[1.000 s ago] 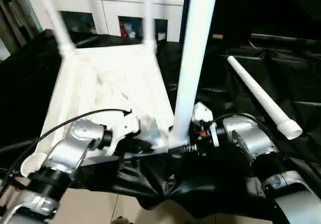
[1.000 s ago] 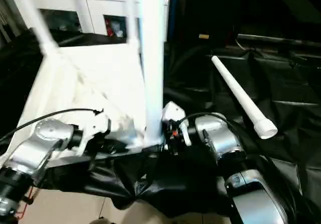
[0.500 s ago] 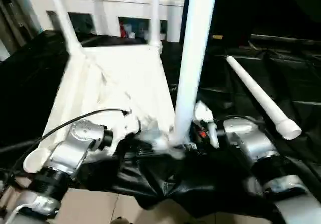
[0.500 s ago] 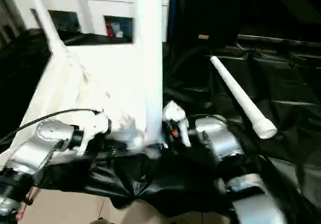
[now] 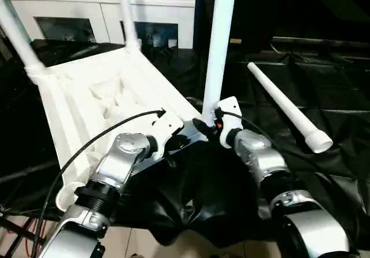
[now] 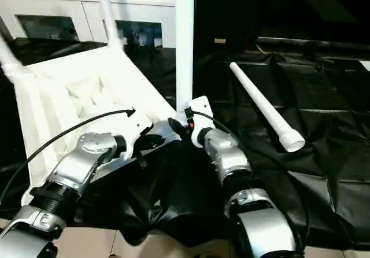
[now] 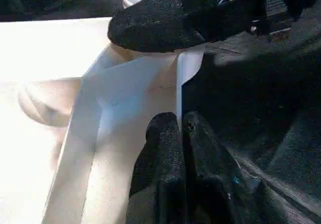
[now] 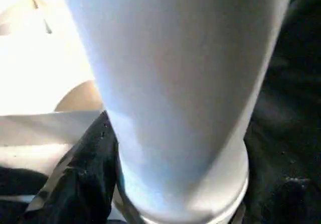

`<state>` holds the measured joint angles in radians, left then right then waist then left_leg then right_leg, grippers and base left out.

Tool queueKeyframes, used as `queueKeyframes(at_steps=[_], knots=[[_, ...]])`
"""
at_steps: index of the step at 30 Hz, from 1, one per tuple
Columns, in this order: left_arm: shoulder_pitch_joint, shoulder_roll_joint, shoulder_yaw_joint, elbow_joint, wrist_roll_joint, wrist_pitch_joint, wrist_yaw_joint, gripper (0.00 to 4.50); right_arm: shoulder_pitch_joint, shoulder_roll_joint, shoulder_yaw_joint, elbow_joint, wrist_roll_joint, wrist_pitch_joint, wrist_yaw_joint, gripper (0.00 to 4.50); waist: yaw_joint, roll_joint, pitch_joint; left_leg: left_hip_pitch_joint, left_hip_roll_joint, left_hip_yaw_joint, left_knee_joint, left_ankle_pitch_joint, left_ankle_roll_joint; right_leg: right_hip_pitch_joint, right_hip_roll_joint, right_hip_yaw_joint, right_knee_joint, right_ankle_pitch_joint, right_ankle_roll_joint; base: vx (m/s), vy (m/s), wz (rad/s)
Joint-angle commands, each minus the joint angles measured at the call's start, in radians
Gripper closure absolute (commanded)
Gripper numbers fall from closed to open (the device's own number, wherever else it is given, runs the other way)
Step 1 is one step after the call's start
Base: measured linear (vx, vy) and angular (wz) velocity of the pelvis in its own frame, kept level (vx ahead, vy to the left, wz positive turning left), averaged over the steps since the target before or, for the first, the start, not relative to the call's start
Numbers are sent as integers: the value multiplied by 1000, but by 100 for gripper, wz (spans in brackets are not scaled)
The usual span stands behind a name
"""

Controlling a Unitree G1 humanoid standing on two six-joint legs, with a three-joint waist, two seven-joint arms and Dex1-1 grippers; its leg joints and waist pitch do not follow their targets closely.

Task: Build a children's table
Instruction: Rotate leg to tighten

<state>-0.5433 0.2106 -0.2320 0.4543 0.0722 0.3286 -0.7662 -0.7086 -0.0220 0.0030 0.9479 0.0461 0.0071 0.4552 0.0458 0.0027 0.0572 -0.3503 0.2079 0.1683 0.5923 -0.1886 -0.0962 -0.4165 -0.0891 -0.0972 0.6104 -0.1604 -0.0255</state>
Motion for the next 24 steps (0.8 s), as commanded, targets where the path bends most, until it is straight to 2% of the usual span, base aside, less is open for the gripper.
queueKeyframes(at_steps=[1, 7, 10, 12, 14, 15, 20, 23, 24], knots=[[-23, -47, -26, -43, -26, -38, -2, 450, -10, 95, 65, 27, -8, -1, 62, 94, 5, -5, -71, -9, 11, 3, -66, -202, 52, 62, -52, 47, -82, -311, -178, 0, 0, 0], [-5, -15, -37, -71, -42, -64, -65, 450, -34, 59, 67, 49, -34, -75, 98, 76, 1, -1, -69, -7, 13, 1, -68, -234, 45, 59, -54, 46, -87, -356, -171, 0, 0, 0], [11, 16, -42, -95, -58, -83, -131, 450, -33, 15, 80, 34, -20, -100, 225, 76, -1, 2, -72, -8, 15, 1, -66, -217, 60, 62, -53, 49, -79, -290, -195, 0, 0, 0], [21, 38, -45, -108, -69, -101, -178, 450, -26, -16, 97, 17, -14, -112, 324, 76, 1, 1, -73, -10, 16, 3, -65, -199, 72, 63, -51, 49, -74, -249, -215, 0, 0, 0], [36, 76, -50, -129, -84, -116, -240, 450, -13, -67, 122, -10, -15, -123, 463, 76, 6, 2, -77, -13, 17, 2, -61, -179, 92, 68, -52, 48, -66, -205, -235, 0, 0, 0], [38, 84, -50, -131, -85, -130, -251, 450, -10, -78, 125, -15, -12, -121, 495, 76, 7, 2, -74, -13, 18, 4, -61, -173, 102, 65, -50, 48, -67, -187, -243, 0, 0, 0], [62, 135, -49, -165, -113, -151, -349, 450, 8, -150, 146, -56, 14, -89, 717, 76, 24, 3, -73, -6, 24, 7, -62, -186, 95, 62, -51, 49, -65, -208, -251, 0, 0, 0], [87, 179, -62, -197, -141, -158, -436, 450, 26, -190, 173, -94, 27, -75, 832, 76, 31, 3, -73, -8, 26, 6, -62, -193, 95, 63, -51, 49, -63, -216, -246, 0, 0, 0], [87, 180, -62, -198, -141, -158, -439, 450, 26, -191, 174, -95, 27, -74, 835, 76, 32, -2, -72, -8, 26, 6, -63, -194, 96, 62, -51, 49, -65, -221, -244, 0, 0, 0]])
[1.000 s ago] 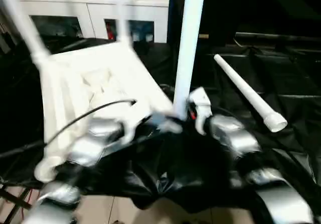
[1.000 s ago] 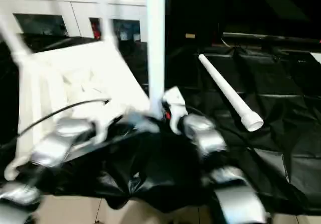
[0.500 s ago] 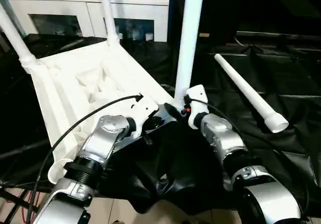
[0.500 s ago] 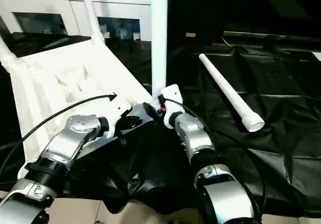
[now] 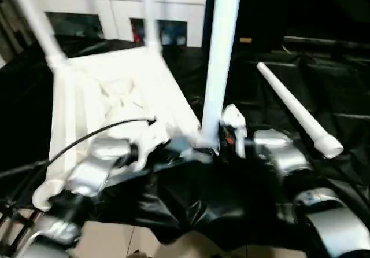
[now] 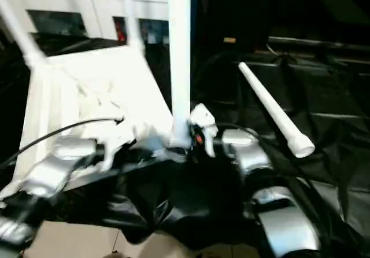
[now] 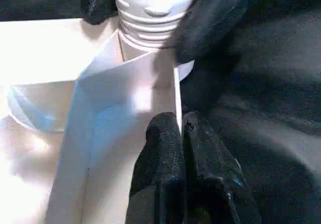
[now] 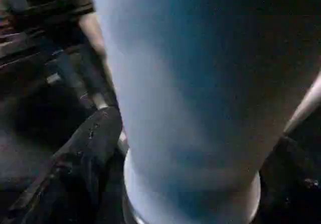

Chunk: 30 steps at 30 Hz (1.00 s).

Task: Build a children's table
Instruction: Rotate leg to tighten

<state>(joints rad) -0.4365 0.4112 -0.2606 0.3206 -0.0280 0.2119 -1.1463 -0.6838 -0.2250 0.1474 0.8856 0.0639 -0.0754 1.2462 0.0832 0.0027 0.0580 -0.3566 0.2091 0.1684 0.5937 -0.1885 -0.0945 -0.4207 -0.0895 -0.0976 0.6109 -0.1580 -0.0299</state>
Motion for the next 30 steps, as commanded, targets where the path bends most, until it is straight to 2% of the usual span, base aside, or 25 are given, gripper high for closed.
queueKeyframes(at_steps=[1, 3, 6, 7, 8, 10, 12, 15, 18, 19, 21, 23, 25, 26, 27, 28, 29, 30], knots=[[-2, 2, -40, -81, -57, -52, -105, 450, 16, -5, 50, -63, 10, 20, 103, 76, 0, 0, -72, 1, 25, 7, -65, -198, 93, 65, -51, 50, -68, -243, -233, 0, 0, 0], [5, 10, -44, -83, -58, -65, -119, 450, 25, -14, 63, -76, 3, 15, 121, 76, 7, 0, -70, 4, 25, 6, -68, -214, 81, 61, -51, 51, -72, -276, -220, 0, 0, 0], [12, 21, -49, -83, -58, -76, -141, 450, 38, -21, 73, -96, -1, 23, 156, 76, 8, 0, -68, 9, 25, 7, -69, -236, 69, 58, -51, 52, -74, -304, -215, 0, 0, 0], [12, 29, -53, -85, -60, -72, -157, 450, 44, -24, 76, -110, 5, 39, 171, 102, 6, -8, -67, 9, 25, 7, -71, -244, 64, 58, -50, 53, -76, -318, -210, 0, 0, 0], [12, 32, -55, -86, -61, -71, -163, 450, 46, -26, 78, -115, 6, 47, 179, 102, 9, -6, -67, 7, 25, 5, -72, -242, 63, 60, -51, 53, -75, -328, -202, 0, 0, 0], [10, 43, -58, -89, -65, -68, -176, 450, 52, -33, 88, -128, 10, 62, 195, 128, 9, -4, -69, 6, 25, 4, -73, -232, 59, 61, -51, 53, -74, -318, -200, 0, 0, 0], [9, 45, -57, -89, -66, -68, -177, 450, 53, -35, 89, -132, 11, 66, 197, 128, 8, -4, -69, 5, 25, 5, -72, -226, 59, 62, -52, 54, -72, -303, -204, 0, 0, 0], [6, 46, -54, -84, -67, -71, -179, 450, 55, -34, 87, -138, 17, 78, 196, 157, 7, -5, -70, 2, 23, 4, -71, -214, 58, 64, -51, 53, -70, -291, -204, 0, 0, 0], [5, 25, -38, -63, -60, -77, -143, 450, 69, -26, 79, -149, 19, 98, 173, 168, 7, -5, -70, 2, 23, 5, -71, -208, 59, 63, -51, 53, -71, -286, -204, 0, 0, 0], [0, 15, -33, -54, -48, -77, -111, 450, 75, -22, 78, -153, 17, 108, 157, 169, 9, -3, -70, 5, 24, 5, -71, -209, 58, 62, -51, 53, -71, -288, -204, 0, 0, 0], [-16, -10, -19, -26, -13, -50, -11, 450, 86, -9, 81, -159, 4, 119, 113, 171, 6, -7, -68, 2, 23, 5, -72, -215, 50, 62, -50, 54, -74, -298, -198, 0, 0, 0], [-25, -22, -11, -12, 2, -38, 36, 450, 90, -3, 82, -161, -4, 121, 88, 172, 7, -9, -67, 6, 20, 5, -72, -234, 46, 62, -52, 53, -80, -352, -180, 0, 0, 0], [-38, -47, 8, 3, 4, -19, 97, 450, 75, 36, 55, -117, -19, 129, -49, 173, 4, -11, -64, 4, 19, 3, -73, -241, 39, 61, -54, 53, -84, -399, -160, 0, 0, 0], [-56, -84, 33, 23, 16, 5, 194, 450, 55, 86, 21, -58, -31, 140, -215, 173, -1, -12, -64, 4, 17, 1, -74, -244, 29, 60, -54, 52, -85, -420, -151, 0, 0, 0], [-56, -84, 33, 23, 16, 5, 194, 450, 55, 86, 21, -58, -31, 140, -215, 173, -9, -12, -61, 4, 15, 0, -76, -252, 14, 58, -54, 50, -91, -456, -138, 0, 0, 0], [-72, -117, 49, 37, 32, 38, 278, 450, 37, 134, -9, -10, -35, 151, -362, 173, -11, -13, -63, 2, 13, -4, -76, -256, 8, 63, -55, 46, -90, -475, -127, 0, 0, 0], [-76, -125, 50, 39, 37, 47, 295, 450, 33, 148, -18, 1, -34, 157, -403, 173, -20, -17, -60, -3, 11, -6, -78, -260, 0, 64, -55, 43, -94, -514, -105, 0, 0, 0], [-77, -128, 51, 40, 38, 51, 302, 450, 31, 153, -22, 5, -34, 159, -419, 173, -21, -17, -62, -1, 11, -8, -77, -266, -2, 65, -58, 41, -96, -532, -95, 0, 0, 0]])
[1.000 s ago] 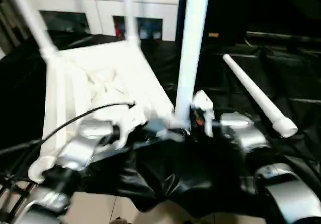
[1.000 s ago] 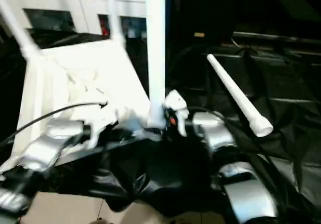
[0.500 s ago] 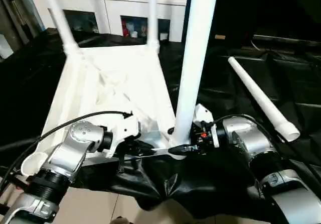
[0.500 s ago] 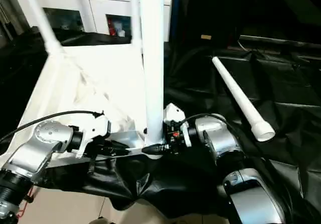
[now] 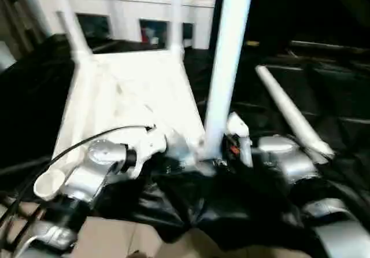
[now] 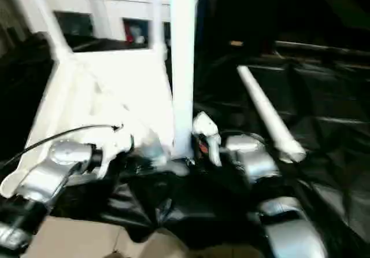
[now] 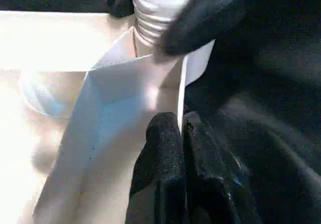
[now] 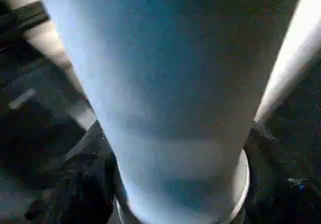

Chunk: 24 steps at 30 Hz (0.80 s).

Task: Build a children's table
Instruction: Rotate leg to tighten

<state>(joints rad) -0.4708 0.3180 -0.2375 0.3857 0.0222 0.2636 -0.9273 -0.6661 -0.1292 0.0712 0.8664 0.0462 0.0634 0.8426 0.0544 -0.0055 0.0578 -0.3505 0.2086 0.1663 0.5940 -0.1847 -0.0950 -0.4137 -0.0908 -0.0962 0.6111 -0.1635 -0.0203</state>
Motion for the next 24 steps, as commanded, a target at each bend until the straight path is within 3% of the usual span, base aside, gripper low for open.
queueKeyframes(at_steps=[1, 2, 5, 9, 10, 12, 14, 19, 20, 22, 24], knots=[[-45, -49, 28, -25, -5, 16, 103, 450, 6, 79, 38, 38, -13, 23, -80, 174, 1, -10, -63, -7, 11, -6, -76, -271, 5, 56, -58, 41, -101, -528, -99, 0, 0, 0], [-48, -78, 29, -30, 7, 48, 145, 450, -5, 116, 11, 61, -6, 29, -184, 174, -1, -10, -62, -3, 11, -2, -75, -269, 11, 48, -56, 44, -103, -519, -100, 0, 0, 0], [-47, -116, 16, -47, 19, 92, 186, 450, -14, 161, -3, 90, -19, 9, -300, 174, -5, -14, -66, -5, 12, -2, -75, -255, 19, 49, -55, 43, -100, -485, -112, 0, 0, 0], [-40, -143, -13, -63, 30, 97, 188, 450, -23, 205, 0, 120, -39, -39, -356, 174, -7, -10, -69, -6, 14, 2, -75, -233, 33, 50, -52, 47, -89, -376, -150, 0, 0, 0], [-40, -145, -18, -65, 29, 97, 187, 450, -23, 212, 0, 123, -38, -50, -347, 174, -6, -6, -69, -6, 14, 2, -75, -233, 35, 50, -53, 47, -87, -364, -156, 0, 0, 0], [-40, -145, -20, -67, 26, 98, 188, 450, -23, 218, -4, 121, -30, -51, -329, 104, -7, -8, -69, -9, 13, 4, -75, -228, 43, 54, -51, 48, -84, -332, -169, 0, 0, 0], [-36, -139, -21, -74, 20, 95, 172, 450, -23, 220, -10, 113, -16, -47, -306, 92, -8, -3, -68, -8, 13, 4, -75, -238, 43, 54, -51, 48, -87, -338, -171, 0, 0, 0], [-18, -79, -29, -99, -13, 35, 38, 450, -13, 144, 56, 52, -29, -110, -109, 92, -9, -3, -69, -9, 16, 1, -76, -253, 47, 56, -51, 48, -85, -334, -175, 0, 0, 0], [-17, -62, -29, -96, -17, 19, 6, 450, -13, 114, 73, 47, -36, -126, -49, 92, -12, 12, -70, -8, 15, 2, -75, -250, 47, 55, -47, 49, -84, -294, -189, 0, 0, 0], [-15, -50, -32, -93, -25, -10, -25, 450, -12, 93, 82, 41, -37, -131, -6, 92, -10, 5, -72, -8, 15, 5, -72, -237, 59, 58, -48, 50, -78, -252, -212, 0, 0, 0], [-4, -21, -38, -102, -42, -36, -89, 450, -7, 56, 96, 20, -31, -138, 77, 92, -8, 5, -72, -10, 16, 5, -71, -221, 71, 60, -49, 50, -76, -236, -226, 0, 0, 0]])
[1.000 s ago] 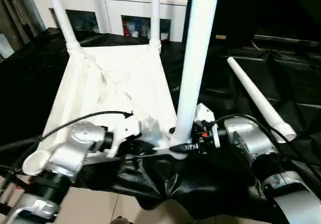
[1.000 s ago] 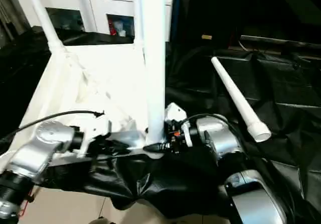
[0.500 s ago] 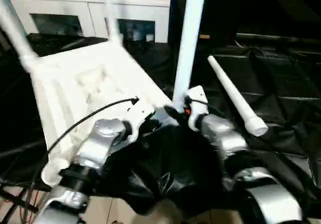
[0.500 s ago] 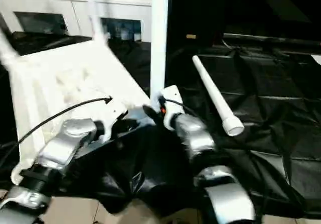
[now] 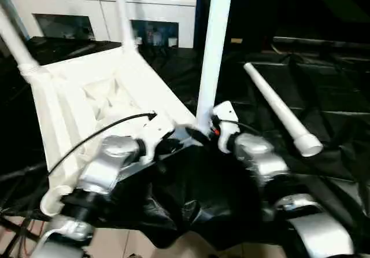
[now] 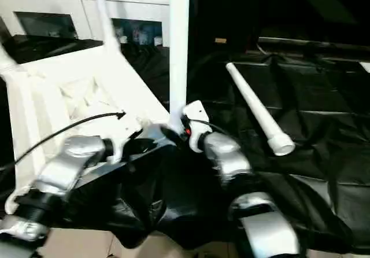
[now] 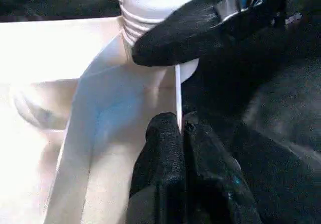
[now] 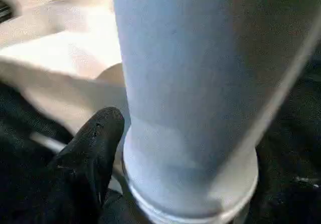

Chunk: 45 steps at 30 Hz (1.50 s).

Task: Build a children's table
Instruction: Rotate leg to tighten

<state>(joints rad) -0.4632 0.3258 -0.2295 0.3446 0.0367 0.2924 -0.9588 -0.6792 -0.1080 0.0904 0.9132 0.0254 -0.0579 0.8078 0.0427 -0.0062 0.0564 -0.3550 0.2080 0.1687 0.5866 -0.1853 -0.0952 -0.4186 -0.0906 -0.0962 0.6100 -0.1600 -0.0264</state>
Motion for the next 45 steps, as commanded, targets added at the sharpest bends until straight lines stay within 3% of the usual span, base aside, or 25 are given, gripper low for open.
queueKeyframes(at_steps=[1, 4, 5, 9, 13, 15, 22, 26, 29, 31, 33, 34, 38, 39, 41, 43, 44, 45], knots=[[-2, -3, -52, -72, -71, -82, -112, 450, 17, 0, 92, -57, 1, -24, 200, 92, 7, 5, -71, -4, 17, 1, -64, -222, 75, 67, -50, 48, -74, -245, -219, 0, 0, 0], [12, 35, -61, -84, -80, -99, -179, 450, 43, -50, 115, -121, 31, 2, 364, 92, 19, 7, -70, -2, 23, 4, -63, -219, 83, 66, -47, 49, -70, -228, -227, 0, 0, 0], [18, 50, -64, -87, -82, -113, -206, 450, 53, -71, 125, -144, 37, 12, 418, 92, 25, 11, -68, 3, 25, 7, -64, -225, 86, 59, -45, 50, -72, -228, -230, 0, 0, 0], [38, 97, -67, -106, -110, -113, -299, 450, 83, -144, 162, -225, 68, 48, 572, 92, 39, 15, -65, 5, 27, 6, -67, -264, 70, 61, -46, 52, -71, -256, -230, 0, 0, 0], [40, 115, -71, -109, -121, -127, -332, 450, 90, -155, 167, -249, 72, 64, 599, 92, 42, 10, -64, 4, 25, 4, -70, -276, 52, 61, -48, 52, -76, -304, -213, 0, 0, 0], [40, 117, -71, -108, -123, -131, -339, 450, 93, -156, 165, -258, 74, 71, 607, 117, 43, 9, -65, 4, 24, 3, -69, -266, 47, 62, -49, 53, -78, -319, -201, 0, 0, 0], [32, 119, -66, -83, -97, -154, -306, 450, 114, -143, 171, -287, 80, 109, 597, 167, 44, 8, -67, 2, 24, 3, -68, -238, 49, 61, -48, 52, -73, -279, -208, 0, 0, 0], [32, 91, -48, -82, -95, -133, -252, 450, 121, -109, 148, -272, 77, 91, 515, 175, 42, 9, -66, 2, 22, 2, -69, -258, 37, 61, -49, 52, -78, -315, -194, 0, 0, 0], [25, 51, -25, -79, -96, -102, -181, 450, 111, -61, 117, -226, 49, 90, 355, 177, 36, 7, -64, 3, 19, -2, -71, -272, 19, 62, -52, 50, -84, -388, -165, 0, 0, 0], [13, 13, -9, -73, -88, -65, -103, 450, 89, -12, 90, -163, 22, 96, 186, 177, 27, 7, -60, 0, 17, -3, -74, -281, 11, 60, -50, 48, -88, -417, -154, 0, 0, 0], [-4, -23, 0, -60, -65, -29, -16, 450, 66, 38, 63, -103, 4, 102, 29, 178, 5, 8, -59, -4, 14, -7, -73, -284, -6, 62, -51, 45, -90, -455, -140, 0, 0, 0], [-13, -39, 4, -52, -52, -15, 26, 450, 55, 59, 54, -78, -1, 111, -34, 178, 5, 7, -61, -1, 12, -8, -73, -289, -4, 62, -52, 44, -94, -471, -132, 0, 0, 0], [-35, -115, 10, -34, -16, 38, 166, 450, 15, 139, 9, 9, -14, 121, -279, 178, -6, 6, -62, 2, 11, -5, -69, -275, 7, 53, -52, 47, -97, -453, -139, 0, 0, 0], [-33, -129, 2, -38, -8, 45, 178, 450, 8, 153, 8, 22, -18, 123, -309, 178, -6, 5, -64, 0, 10, -5, -68, -271, 8, 57, -50, 45, -95, -445, -139, 0, 0, 0], [-30, -137, -3, -41, -4, 50, 184, 450, 3, 162, 7, 30, -23, 121, -329, 178, -3, 7, -66, 0, 14, -3, -69, -255, 20, 56, -48, 47, -88, -370, -157, 0, 0, 0], [-20, -148, -27, -55, 1, 39, 167, 450, -8, 185, -4, 42, -16, 95, -347, 178, -1, -2, -68, -3, 14, 0, -69, -239, 32, 60, -49, 49, -83, -324, -171, 0, 0, 0], [-18, -151, -32, -59, 2, 36, 161, 450, -15, 194, -18, 50, -4, 86, -349, 122, 0, 4, -68, -4, 15, -1, -69, -231, 37, 60, -50, 50, -81, -309, -178, 0, 0, 0], [-17, -151, -33, -62, 1, 35, 157, 450, -23, 195, -29, 56, 2, 78, -358, 108, 0, 3, -67, -4, 14, 0, -69, -234, 39, 61, -50, 49, -82, -313, -178, 0, 0, 0]])
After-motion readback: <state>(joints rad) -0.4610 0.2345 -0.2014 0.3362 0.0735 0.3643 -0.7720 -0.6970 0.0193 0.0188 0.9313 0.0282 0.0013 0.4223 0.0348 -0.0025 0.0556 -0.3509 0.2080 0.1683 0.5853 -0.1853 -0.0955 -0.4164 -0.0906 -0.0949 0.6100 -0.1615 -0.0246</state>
